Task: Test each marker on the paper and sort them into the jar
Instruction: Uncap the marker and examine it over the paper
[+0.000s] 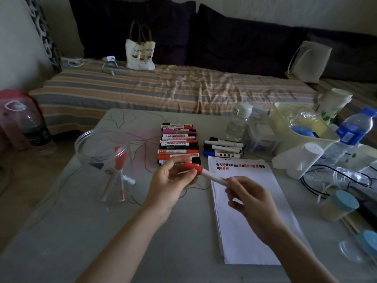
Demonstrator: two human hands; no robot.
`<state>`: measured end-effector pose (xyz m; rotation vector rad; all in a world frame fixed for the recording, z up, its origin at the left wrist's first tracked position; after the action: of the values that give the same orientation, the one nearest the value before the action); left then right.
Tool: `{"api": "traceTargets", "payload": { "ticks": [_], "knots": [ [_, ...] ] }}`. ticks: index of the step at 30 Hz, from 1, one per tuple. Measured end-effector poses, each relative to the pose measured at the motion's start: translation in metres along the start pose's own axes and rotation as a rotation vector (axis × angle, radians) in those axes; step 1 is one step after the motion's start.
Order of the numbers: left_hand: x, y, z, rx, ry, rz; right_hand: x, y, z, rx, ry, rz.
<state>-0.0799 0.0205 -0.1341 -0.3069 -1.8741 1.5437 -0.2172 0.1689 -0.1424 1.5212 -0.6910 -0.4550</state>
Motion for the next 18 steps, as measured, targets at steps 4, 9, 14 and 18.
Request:
{"api": "traceTargets", "payload": {
  "ticks": [4, 9, 14, 18],
  "knots": [
    [-0.005, -0.007, 0.0, 0.155, -0.114, 0.005, 0.015, 0.0, 0.002, -0.17, 0.016, -0.37],
    [-0.017, -0.028, -0.01, 0.423, -0.19, 0.258, 0.038, 0.004, 0.009, -0.261, 0.045, -0.523],
    [-0.036, -0.081, -0.019, 0.545, -0.323, 0.348, 0.096, 0.024, 0.014, -0.315, 0.048, -0.499],
    [-0.058, -0.135, -0.03, 0.643, -0.386, 0.427, 0.135, 0.043, 0.016, -0.359, 0.02, -0.473]
  ]
}}
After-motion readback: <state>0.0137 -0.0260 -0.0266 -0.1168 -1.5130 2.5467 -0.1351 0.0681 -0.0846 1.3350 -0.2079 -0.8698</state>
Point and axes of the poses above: each hand's wrist, its own z-axis towards the middle knuckle, its own x-axis out of the palm, y = z × x, the point moved 5 cm from there along z, towards the middle knuckle, and after that the axes turned 2 degrees about -x, right-handed, at the moved point
